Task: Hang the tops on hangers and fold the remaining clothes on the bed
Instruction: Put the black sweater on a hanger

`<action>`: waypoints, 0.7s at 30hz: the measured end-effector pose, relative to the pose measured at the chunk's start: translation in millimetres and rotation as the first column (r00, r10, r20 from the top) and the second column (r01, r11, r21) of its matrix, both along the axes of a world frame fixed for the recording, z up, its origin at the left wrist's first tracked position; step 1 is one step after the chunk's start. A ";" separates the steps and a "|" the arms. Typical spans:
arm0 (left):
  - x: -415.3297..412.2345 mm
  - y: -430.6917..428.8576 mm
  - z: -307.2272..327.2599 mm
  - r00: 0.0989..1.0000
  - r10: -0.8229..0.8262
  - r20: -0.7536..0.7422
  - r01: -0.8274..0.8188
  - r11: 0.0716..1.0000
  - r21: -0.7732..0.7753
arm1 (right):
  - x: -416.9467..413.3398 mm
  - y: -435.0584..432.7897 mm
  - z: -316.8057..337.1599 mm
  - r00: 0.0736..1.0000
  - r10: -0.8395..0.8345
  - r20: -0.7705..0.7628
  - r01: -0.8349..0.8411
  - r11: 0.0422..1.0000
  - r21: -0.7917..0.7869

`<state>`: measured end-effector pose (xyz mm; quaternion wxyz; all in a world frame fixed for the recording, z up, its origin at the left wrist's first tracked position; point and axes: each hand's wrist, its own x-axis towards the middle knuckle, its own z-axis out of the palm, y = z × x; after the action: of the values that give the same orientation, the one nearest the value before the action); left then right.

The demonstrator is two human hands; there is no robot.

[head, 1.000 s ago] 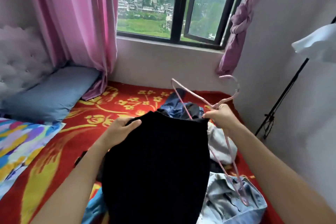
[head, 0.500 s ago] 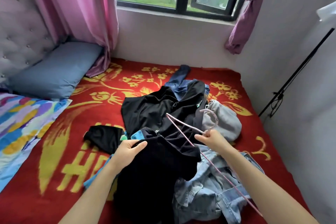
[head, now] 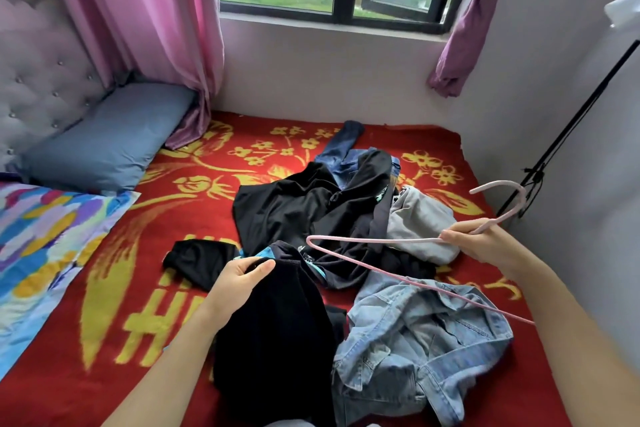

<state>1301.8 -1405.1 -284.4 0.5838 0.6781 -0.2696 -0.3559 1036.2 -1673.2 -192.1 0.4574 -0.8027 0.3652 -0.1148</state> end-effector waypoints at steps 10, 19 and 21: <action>-5.7 -5.3 0.3 0.999 0.010 -0.046 -0.011 0.999 -0.040 | -20.0 6.9 -11.4 0.997 0.069 -0.019 -0.065 0.984 0.164; -0.1 -1.4 -1.8 0.966 -0.125 0.224 0.129 0.992 0.000 | -6.4 16.8 -19.2 0.990 0.123 0.065 -0.135 0.959 0.249; -0.1 -2.7 0.2 0.893 -0.148 0.426 0.146 0.989 0.038 | -1.0 20.5 -19.5 0.987 0.145 0.074 -0.158 0.959 0.236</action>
<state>1301.7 -1407.8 -284.3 0.4802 0.7187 -0.4405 -0.2425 1035.2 -1652.7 -211.6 0.5691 -0.7632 0.3009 -0.0565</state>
